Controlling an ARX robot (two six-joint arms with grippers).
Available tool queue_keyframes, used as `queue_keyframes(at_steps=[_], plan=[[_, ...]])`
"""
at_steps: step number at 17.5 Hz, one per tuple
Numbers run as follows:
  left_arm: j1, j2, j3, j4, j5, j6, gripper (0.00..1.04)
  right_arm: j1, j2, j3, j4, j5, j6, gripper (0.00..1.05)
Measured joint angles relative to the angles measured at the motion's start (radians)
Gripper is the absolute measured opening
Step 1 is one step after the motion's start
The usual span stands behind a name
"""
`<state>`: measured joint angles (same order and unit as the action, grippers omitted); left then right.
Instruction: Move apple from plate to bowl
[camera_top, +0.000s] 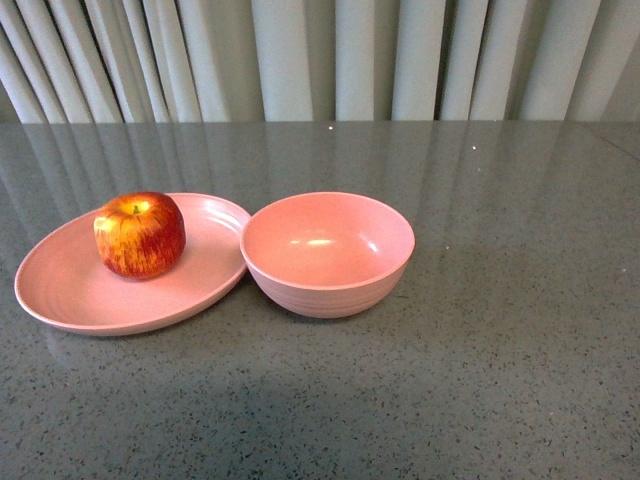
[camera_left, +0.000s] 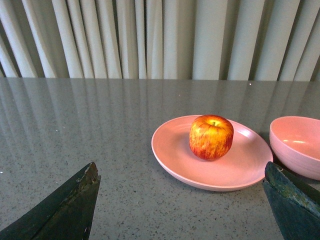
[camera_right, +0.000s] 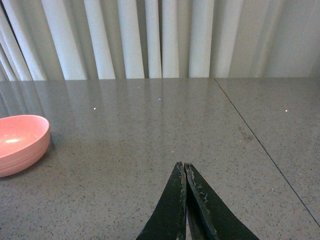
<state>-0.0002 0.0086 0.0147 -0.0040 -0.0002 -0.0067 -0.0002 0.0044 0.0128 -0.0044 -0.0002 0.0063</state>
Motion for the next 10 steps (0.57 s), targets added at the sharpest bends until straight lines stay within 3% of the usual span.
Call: queue_keyframes(at_steps=[3,4,10], plan=[[0.000,0.000,0.000,0.000,0.000,0.000,0.98,0.000,0.000,0.000,0.000,0.000,0.000,0.02],[0.000,0.000,0.000,0.000,0.000,0.000,0.98,0.000,0.000,0.000,0.000,0.000,0.000,0.09],[0.000,0.000,0.000,0.000,0.000,0.000,0.98,0.000,0.000,0.000,0.000,0.000,0.000,0.80]])
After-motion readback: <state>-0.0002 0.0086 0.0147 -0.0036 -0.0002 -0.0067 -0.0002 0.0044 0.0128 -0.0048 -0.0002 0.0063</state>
